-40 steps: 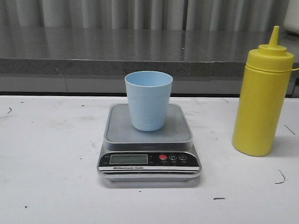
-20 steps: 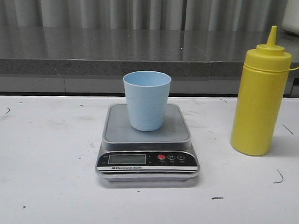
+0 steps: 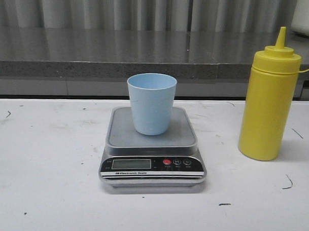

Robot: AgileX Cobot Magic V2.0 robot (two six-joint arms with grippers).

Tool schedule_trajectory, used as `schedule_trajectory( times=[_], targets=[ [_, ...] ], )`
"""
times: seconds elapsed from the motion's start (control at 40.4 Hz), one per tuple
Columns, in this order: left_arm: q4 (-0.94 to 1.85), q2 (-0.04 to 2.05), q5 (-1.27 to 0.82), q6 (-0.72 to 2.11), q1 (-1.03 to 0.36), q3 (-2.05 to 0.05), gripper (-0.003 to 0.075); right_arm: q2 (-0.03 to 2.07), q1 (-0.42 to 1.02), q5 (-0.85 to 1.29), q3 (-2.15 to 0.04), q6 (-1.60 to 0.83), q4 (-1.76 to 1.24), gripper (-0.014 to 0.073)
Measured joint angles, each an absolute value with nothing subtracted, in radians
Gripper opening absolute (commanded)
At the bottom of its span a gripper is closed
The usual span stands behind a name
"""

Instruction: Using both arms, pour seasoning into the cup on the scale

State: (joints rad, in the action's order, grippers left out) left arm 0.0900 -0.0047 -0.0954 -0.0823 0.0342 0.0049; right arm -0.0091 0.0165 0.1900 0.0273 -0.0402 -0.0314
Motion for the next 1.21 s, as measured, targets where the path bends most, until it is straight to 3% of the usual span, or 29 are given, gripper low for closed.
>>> schedule_trajectory(
  times=[1.212],
  targets=[
    [0.09,-0.005,-0.095,-0.082,0.034,0.005,-0.002,-0.01,0.017,0.203,0.027,-0.036,-0.033,-0.006]
  ],
)
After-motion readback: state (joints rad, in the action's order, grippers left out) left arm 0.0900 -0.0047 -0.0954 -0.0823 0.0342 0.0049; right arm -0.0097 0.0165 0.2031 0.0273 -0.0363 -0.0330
